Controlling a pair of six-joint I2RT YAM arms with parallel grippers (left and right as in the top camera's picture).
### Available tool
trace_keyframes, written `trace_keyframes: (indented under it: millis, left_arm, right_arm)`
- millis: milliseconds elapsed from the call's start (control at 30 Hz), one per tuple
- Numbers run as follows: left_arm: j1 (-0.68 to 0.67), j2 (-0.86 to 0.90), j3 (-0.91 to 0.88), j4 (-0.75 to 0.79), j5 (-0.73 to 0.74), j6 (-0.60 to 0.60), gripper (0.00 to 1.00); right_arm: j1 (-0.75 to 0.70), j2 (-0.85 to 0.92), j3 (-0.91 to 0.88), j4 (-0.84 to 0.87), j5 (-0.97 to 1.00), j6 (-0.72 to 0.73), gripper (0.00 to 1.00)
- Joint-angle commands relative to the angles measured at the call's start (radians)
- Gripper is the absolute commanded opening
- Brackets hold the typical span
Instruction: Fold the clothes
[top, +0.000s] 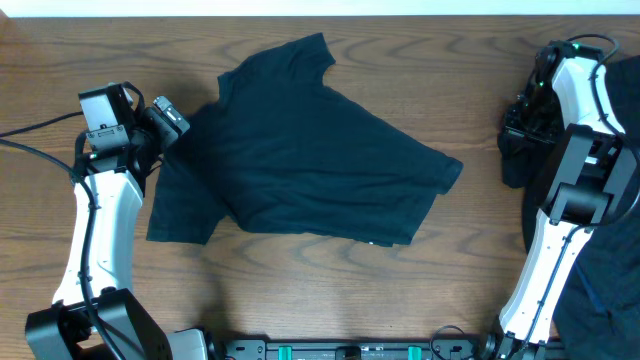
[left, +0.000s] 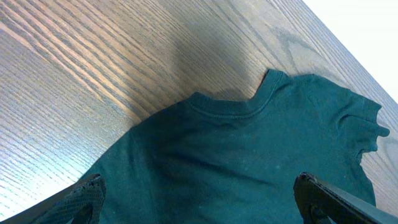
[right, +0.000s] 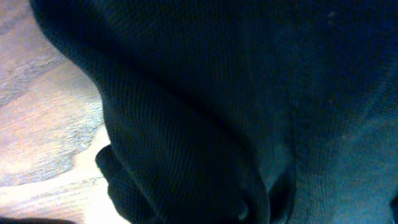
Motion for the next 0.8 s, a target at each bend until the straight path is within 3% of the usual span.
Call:
trace_keyframes:
  millis: [0, 167, 400, 600, 767]
  left_arm:
    - [-0.002, 0.005, 0.003, -0.003, 0.003, -0.001, 0.98]
    - [-0.002, 0.005, 0.003, -0.003, 0.003, -0.001, 0.98]
    - [-0.002, 0.005, 0.003, -0.003, 0.003, -0.001, 0.98]
    - [-0.002, 0.005, 0.003, -0.003, 0.003, -0.001, 0.98]
    - [-0.002, 0.005, 0.003, -0.003, 0.003, -0.001, 0.98]
  right_arm:
    - [0.009, 0.050, 0.027, 0.024, -0.053, -0.082, 0.05]
    - [0.020, 0.043, 0.205, -0.098, -0.142, -0.121, 0.12]
    - [0.092, 0.029, 0.388, -0.275, -0.203, -0.153, 0.29]
    - [0.191, 0.029, 0.339, -0.296, -0.203, -0.185, 0.43]
    - [0.257, 0.029, 0.270, -0.296, -0.169, -0.212, 0.44]
